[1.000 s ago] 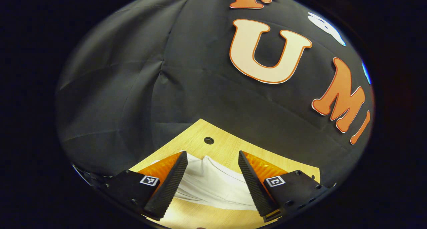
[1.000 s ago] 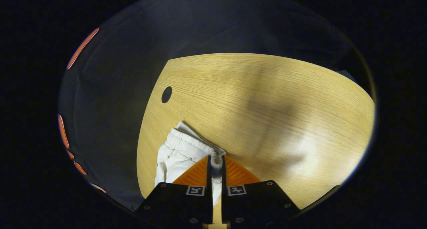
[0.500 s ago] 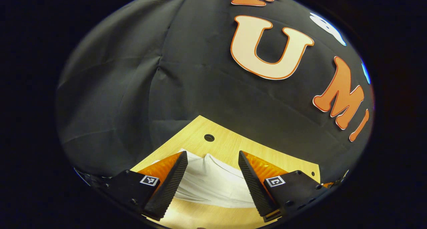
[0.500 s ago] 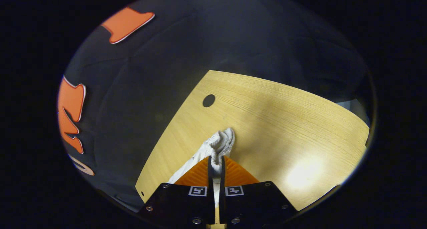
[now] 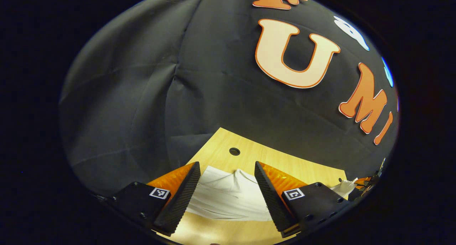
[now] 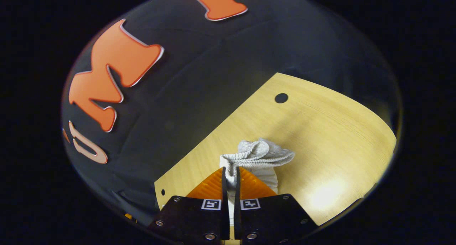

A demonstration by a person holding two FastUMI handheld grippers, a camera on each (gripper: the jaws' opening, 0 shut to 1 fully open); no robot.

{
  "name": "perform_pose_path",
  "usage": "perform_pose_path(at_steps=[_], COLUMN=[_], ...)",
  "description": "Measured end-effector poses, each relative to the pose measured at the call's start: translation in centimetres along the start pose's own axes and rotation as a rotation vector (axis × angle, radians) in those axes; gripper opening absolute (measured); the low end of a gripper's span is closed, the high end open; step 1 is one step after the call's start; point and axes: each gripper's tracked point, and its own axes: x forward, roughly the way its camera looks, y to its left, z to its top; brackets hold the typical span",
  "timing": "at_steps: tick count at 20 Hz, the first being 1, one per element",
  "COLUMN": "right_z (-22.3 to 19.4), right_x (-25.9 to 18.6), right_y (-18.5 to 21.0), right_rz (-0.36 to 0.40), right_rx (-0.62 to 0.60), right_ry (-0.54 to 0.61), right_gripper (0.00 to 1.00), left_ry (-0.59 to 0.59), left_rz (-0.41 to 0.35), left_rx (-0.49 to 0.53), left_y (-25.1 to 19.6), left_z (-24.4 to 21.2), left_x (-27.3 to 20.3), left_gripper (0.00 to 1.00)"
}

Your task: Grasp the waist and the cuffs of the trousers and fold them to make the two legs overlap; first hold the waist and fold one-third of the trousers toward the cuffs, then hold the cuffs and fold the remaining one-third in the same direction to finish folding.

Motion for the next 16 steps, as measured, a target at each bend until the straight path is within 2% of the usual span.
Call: perform_pose_path(at_steps=[6,10,14,16], right_z=[-6.0,-11.2,-15.9,-16.8], right_x=[0.0,1.2,2.3,2.6], right_y=[8.8,12.6,14.9,14.6], right_rz=[0.065,0.070,0.104,0.108], right_rx=[-0.110,-0.191,-0.227,-0.253], right_ry=[0.053,0.096,0.167,0.195], right_gripper=[0.05,0.05,0.05,0.05], left_ry=[0.003,0.017,0.028,0.037], left_rz=[-0.014,-0.018,-0.015,-0.010], left_rx=[-0.002,-0.005,-0.004,-0.013], left_y=[4.3,6.5,9.2,10.4], left_z=[0.8,0.5,-0.1,-0.5], left_x=[0.1,0.1,-0.2,-0.6], left_gripper=[1.00,1.00,1.00,1.00])
